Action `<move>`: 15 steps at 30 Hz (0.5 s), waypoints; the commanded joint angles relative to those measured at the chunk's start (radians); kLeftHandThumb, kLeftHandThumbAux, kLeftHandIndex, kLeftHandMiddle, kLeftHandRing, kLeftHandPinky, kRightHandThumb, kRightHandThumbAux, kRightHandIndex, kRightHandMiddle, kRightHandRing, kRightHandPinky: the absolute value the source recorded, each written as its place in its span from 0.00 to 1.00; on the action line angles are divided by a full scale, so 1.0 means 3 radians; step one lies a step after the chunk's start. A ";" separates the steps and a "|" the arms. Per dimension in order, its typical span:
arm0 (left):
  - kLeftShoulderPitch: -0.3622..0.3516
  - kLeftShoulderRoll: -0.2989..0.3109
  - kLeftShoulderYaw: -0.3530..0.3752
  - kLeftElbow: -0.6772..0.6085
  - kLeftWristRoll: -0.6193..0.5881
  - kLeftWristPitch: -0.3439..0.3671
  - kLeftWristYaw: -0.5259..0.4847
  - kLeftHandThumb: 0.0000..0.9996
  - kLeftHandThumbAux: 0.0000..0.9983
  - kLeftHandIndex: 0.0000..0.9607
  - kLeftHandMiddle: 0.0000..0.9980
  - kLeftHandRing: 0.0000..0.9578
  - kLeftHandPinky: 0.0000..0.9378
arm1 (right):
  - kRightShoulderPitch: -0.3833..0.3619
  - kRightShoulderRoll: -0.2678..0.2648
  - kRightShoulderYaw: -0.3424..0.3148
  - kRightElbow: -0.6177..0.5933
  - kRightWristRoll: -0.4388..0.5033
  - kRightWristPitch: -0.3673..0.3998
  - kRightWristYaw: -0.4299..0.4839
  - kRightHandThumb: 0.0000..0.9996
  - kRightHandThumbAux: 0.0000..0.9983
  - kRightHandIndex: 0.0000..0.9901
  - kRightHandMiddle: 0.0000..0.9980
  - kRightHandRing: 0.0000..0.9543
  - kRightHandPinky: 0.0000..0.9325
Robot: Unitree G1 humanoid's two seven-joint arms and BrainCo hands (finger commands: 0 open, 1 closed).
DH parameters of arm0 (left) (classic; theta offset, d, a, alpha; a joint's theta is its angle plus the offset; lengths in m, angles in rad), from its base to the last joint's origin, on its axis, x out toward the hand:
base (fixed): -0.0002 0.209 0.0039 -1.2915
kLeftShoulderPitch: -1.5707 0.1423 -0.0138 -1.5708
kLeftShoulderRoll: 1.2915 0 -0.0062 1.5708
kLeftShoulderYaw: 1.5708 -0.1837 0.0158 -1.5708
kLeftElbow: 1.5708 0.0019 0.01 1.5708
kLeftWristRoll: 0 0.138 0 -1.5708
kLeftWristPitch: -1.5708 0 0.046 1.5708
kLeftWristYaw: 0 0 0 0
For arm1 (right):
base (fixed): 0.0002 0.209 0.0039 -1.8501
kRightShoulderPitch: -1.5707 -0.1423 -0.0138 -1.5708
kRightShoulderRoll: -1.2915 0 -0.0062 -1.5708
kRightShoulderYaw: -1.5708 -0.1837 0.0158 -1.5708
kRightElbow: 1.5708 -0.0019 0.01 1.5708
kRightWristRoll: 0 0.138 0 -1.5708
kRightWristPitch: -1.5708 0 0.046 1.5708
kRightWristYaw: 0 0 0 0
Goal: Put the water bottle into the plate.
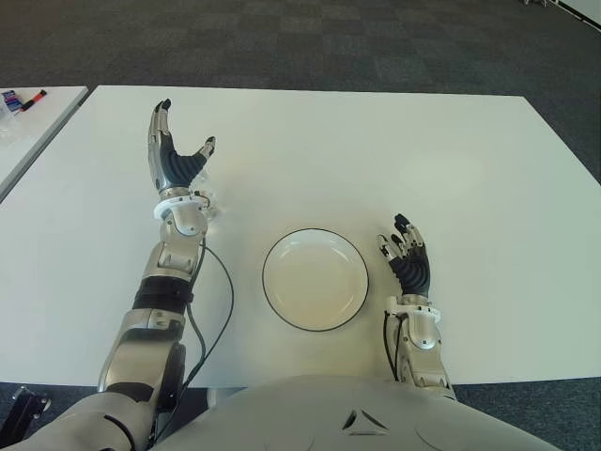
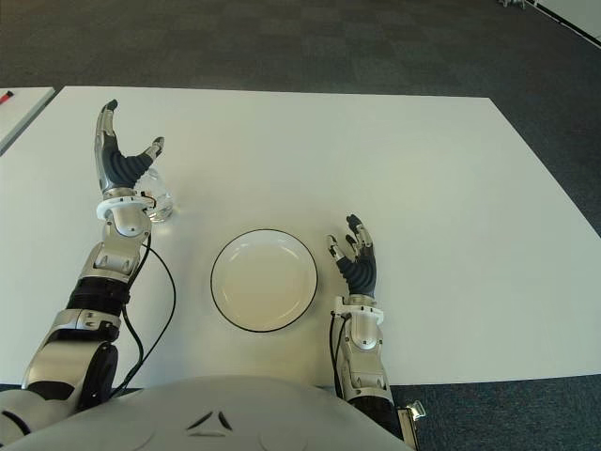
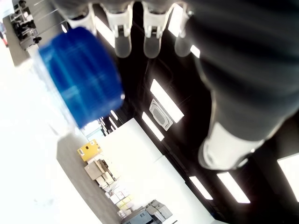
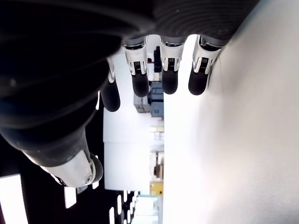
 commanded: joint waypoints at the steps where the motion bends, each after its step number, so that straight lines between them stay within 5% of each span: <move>1: -0.0044 -0.0024 -0.0013 0.0060 -0.0082 -0.0039 -0.0082 0.24 0.78 0.01 0.04 0.03 0.08 | 0.0097 0.0057 -0.0016 0.0077 0.0064 0.0140 0.0002 0.51 0.72 0.18 0.11 0.08 0.13; 15: -0.0064 -0.0026 -0.0032 0.0118 -0.0139 -0.0126 -0.0097 0.25 0.78 0.01 0.03 0.03 0.10 | 0.0124 0.0059 -0.0010 0.0036 0.0039 0.0165 -0.0017 0.51 0.72 0.18 0.11 0.09 0.13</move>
